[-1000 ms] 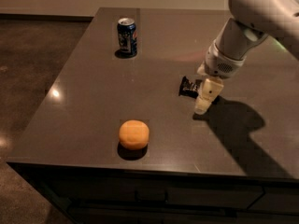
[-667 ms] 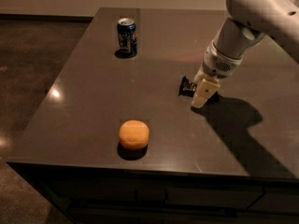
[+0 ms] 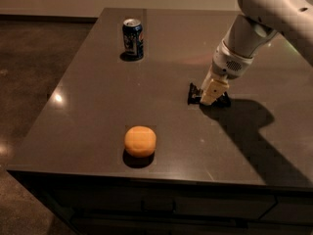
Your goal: Pick rxbar chocolate
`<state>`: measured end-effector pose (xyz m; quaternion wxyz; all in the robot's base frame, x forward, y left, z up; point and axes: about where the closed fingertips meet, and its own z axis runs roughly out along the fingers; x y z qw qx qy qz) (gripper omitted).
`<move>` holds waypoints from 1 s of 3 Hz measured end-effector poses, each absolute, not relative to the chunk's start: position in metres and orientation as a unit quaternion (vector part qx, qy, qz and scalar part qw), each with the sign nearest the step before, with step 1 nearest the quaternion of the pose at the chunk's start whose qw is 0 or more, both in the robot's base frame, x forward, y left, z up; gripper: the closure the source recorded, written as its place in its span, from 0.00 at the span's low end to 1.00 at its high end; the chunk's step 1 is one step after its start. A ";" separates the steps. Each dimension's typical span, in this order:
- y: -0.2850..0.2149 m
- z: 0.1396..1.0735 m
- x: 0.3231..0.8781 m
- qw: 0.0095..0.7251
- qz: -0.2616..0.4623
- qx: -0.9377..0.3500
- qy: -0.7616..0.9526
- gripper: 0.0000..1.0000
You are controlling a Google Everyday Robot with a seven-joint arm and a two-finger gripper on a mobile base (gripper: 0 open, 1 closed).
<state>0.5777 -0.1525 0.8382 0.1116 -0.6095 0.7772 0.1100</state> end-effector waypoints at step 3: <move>-0.144 0.890 0.572 0.151 0.120 -0.615 0.764 1.00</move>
Offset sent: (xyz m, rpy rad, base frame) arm -0.0122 0.0062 0.0642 0.0767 -0.0560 0.0155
